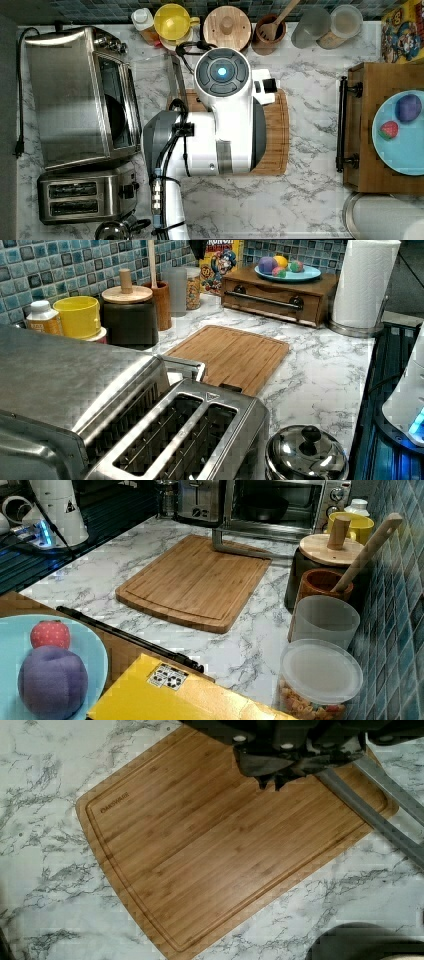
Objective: Close the oven.
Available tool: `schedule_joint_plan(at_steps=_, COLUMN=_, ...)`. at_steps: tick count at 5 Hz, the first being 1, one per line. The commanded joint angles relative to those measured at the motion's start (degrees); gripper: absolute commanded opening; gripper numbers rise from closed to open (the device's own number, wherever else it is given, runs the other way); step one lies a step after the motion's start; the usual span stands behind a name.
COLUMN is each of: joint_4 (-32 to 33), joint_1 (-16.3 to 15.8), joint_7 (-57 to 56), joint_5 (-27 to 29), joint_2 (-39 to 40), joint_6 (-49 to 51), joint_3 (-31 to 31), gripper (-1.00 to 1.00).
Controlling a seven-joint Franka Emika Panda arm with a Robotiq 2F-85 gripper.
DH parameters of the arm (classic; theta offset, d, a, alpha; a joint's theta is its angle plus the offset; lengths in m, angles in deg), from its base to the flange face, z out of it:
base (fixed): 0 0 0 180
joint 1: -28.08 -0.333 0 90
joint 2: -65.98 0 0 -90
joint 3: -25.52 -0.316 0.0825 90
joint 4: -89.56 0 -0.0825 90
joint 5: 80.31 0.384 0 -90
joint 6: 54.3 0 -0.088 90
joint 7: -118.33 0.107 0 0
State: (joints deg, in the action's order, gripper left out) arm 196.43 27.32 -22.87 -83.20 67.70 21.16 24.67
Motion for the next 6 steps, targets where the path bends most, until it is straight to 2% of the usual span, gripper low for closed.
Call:
schedule_joint_plan(at_steps=1, joint_4=3.4, joint_1=0.6, joint_7=-3.6, joint_5=4.1, joint_2=-0.3, joint_6=-6.9, joint_3=0.4, gripper=-1.0)
schedule_joint_plan(at_steps=2, joint_4=-2.8, joint_1=0.7, joint_7=-14.0, joint_5=8.5, joint_2=6.6, joint_6=-2.9, joint_3=3.7, gripper=-1.0)
schedule_joint_plan(at_steps=3, joint_4=-6.0, joint_1=5.6, joint_7=-29.8, joint_5=15.1, joint_2=10.1, joint_6=-0.9, joint_3=2.9, gripper=-1.0)
schedule_joint_plan(at_steps=5, joint_4=-13.5, joint_1=8.0, joint_7=-56.3, joint_5=27.4, joint_2=18.8, joint_6=-2.9, joint_3=1.3, gripper=-1.0)
schedule_joint_plan(at_steps=6, joint_4=-13.8, joint_1=8.9, joint_7=-63.7, joint_5=33.6, joint_2=19.8, joint_6=-4.4, joint_3=0.1, gripper=-1.0)
